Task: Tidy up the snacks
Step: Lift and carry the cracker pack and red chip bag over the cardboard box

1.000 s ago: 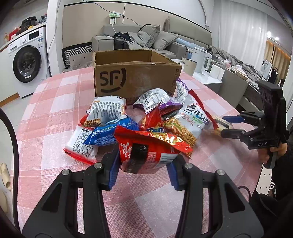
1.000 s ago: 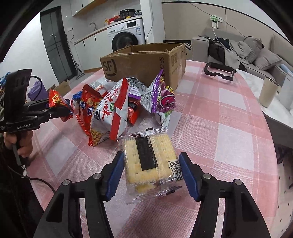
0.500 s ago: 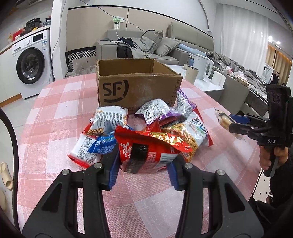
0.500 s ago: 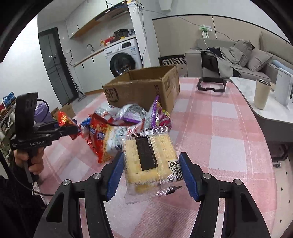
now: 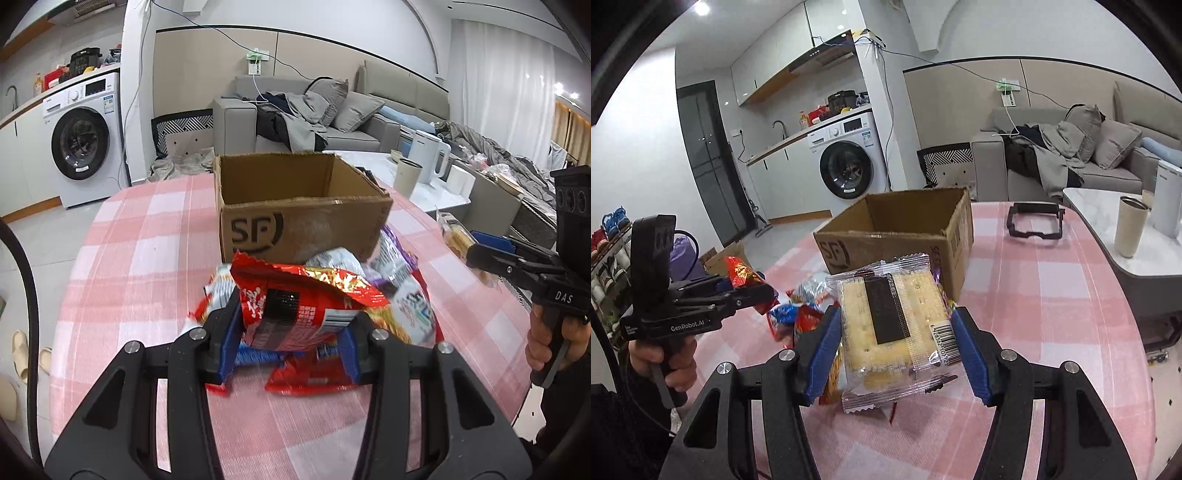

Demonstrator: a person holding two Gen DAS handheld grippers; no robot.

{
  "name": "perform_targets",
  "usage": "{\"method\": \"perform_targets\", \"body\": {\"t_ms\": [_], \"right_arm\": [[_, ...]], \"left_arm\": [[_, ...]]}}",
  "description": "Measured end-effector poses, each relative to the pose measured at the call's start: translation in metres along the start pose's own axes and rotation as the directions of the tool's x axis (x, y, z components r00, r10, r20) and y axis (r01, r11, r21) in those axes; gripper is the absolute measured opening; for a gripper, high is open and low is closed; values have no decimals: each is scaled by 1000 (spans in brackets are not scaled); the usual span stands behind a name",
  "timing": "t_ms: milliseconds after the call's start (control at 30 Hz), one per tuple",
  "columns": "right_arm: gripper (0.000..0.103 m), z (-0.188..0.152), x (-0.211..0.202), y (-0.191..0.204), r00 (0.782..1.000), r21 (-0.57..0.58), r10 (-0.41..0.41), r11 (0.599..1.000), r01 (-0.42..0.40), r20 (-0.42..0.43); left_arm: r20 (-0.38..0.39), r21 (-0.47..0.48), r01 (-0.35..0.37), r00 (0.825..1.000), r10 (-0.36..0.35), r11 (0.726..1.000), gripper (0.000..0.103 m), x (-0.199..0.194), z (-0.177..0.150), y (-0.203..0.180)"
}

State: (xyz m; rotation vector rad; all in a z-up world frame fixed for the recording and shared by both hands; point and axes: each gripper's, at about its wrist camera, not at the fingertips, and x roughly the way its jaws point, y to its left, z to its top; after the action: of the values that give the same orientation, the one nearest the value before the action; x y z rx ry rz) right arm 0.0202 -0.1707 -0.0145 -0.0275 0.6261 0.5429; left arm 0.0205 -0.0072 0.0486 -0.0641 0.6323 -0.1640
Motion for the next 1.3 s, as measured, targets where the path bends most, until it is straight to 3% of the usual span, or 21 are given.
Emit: {"method": "perform_targets", "body": {"t_ms": [467, 1300], "right_arm": [[62, 55, 31, 3, 998, 31, -11, 999, 10, 57], [62, 107, 110, -5, 999, 60, -14, 998, 12, 37]], "left_arm": [[32, 3, -81, 996, 81, 997, 42, 30, 55, 1], [20, -11, -76, 997, 76, 997, 42, 116, 130, 22]]}}
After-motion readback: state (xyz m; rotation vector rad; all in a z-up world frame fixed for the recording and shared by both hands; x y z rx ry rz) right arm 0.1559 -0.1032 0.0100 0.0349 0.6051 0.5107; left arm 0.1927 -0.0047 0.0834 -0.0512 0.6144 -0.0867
